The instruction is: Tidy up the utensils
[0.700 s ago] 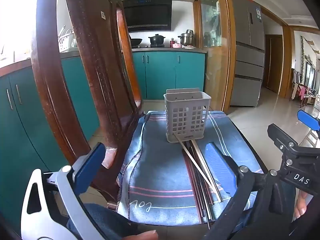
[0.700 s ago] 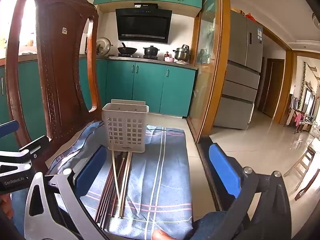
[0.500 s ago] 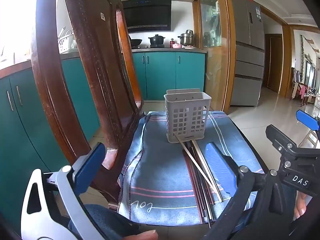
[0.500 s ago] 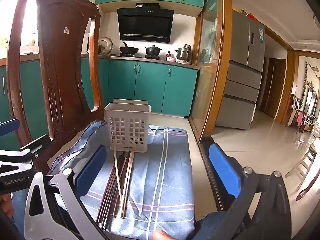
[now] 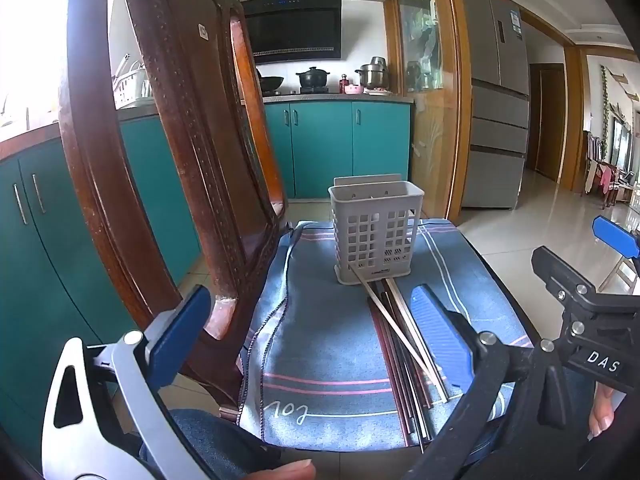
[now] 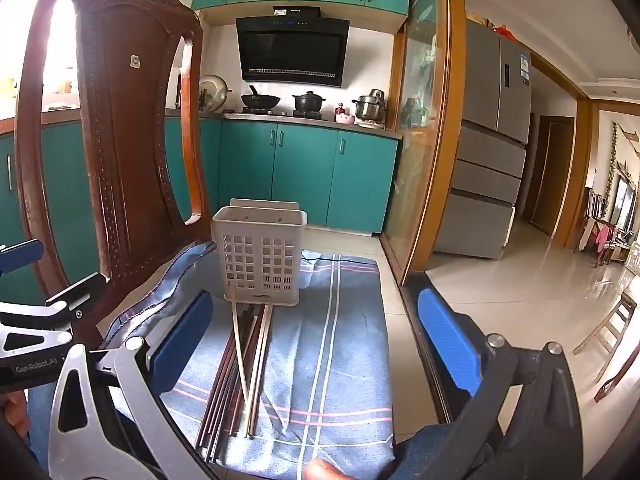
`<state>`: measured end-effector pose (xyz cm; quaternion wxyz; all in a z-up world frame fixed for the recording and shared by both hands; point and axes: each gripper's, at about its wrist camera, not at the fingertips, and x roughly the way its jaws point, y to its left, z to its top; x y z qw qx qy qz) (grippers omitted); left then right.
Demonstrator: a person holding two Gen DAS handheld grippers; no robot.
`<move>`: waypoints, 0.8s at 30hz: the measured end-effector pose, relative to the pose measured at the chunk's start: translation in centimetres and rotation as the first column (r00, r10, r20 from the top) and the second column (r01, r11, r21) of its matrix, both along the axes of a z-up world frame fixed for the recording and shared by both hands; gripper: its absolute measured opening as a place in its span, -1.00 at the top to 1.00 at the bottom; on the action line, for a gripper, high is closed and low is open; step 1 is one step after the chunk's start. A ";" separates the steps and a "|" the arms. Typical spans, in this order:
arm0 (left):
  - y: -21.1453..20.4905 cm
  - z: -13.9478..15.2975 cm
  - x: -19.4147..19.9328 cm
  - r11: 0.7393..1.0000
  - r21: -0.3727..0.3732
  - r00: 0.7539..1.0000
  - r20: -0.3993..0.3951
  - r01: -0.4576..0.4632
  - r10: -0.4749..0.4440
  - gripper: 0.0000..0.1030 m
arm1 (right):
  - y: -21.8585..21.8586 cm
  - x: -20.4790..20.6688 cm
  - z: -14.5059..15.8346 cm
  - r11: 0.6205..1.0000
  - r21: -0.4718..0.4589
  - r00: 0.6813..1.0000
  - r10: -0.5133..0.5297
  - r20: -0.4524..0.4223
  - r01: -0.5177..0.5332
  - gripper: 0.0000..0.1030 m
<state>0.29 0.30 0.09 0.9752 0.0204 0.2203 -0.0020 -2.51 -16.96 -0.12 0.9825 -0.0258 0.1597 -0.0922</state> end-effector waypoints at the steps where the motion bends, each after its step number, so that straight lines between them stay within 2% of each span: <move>1: -0.1 0.0 0.0 1.000 0.001 1.000 0.000 0.000 0.000 -0.94 | 0.0 0.0 0.0 1.000 0.000 1.000 0.001 0.001 -0.001 -0.95; 24: 0.0 0.0 0.2 1.000 0.007 1.000 -0.002 -0.005 0.005 -0.94 | -0.1 -0.1 0.3 1.000 0.003 1.000 0.001 0.007 -0.001 -0.95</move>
